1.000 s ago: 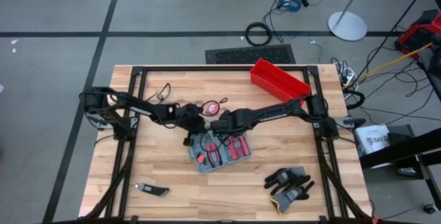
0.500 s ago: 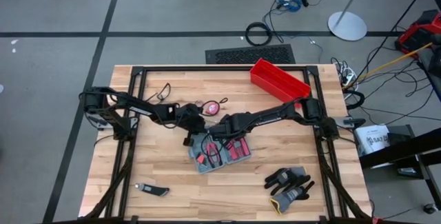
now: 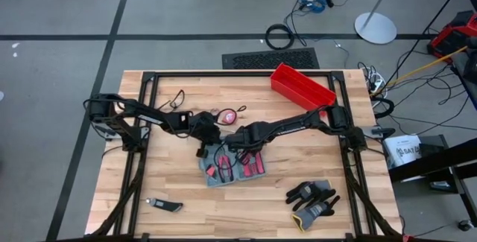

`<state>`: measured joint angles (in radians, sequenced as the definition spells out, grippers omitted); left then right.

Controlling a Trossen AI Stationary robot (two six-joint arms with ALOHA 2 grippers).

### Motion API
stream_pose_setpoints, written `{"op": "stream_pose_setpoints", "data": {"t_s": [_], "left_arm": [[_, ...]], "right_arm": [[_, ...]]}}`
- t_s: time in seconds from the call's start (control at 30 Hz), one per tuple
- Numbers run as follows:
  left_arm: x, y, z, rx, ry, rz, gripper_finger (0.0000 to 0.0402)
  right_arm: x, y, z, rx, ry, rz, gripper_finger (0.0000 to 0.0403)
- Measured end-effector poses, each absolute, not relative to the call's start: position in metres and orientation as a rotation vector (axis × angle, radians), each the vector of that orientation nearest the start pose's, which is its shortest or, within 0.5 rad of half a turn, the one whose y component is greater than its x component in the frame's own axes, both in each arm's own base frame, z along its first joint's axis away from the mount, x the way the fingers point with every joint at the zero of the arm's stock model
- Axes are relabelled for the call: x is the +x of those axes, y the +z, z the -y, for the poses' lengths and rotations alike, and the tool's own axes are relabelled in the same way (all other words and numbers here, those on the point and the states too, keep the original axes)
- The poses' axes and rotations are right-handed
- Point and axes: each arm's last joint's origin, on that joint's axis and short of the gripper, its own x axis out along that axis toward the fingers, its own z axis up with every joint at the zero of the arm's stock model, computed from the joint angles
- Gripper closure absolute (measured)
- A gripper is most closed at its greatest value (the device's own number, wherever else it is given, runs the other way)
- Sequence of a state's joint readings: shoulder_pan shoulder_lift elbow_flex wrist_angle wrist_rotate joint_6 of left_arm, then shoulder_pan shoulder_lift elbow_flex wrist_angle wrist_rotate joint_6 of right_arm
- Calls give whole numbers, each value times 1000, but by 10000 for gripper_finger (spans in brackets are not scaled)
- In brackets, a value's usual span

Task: Prefit tool cases
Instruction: Put the screwdriver bits into the toolbox

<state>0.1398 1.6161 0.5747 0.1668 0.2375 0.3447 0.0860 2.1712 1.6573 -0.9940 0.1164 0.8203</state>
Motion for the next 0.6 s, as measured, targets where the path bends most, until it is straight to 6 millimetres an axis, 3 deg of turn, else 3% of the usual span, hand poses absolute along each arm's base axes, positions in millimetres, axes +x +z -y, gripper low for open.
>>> {"op": "stream_pose_setpoints", "data": {"t_s": [0.37, 0.6], "left_arm": [[268, 113, -32, 161, -222, -829, 401], [270, 115, -32, 156, -238, -800, 401]], "right_arm": [[421, 160, -43, 464, -528, -1352, 403], [417, 187, -37, 448, -574, -1249, 403]]}}
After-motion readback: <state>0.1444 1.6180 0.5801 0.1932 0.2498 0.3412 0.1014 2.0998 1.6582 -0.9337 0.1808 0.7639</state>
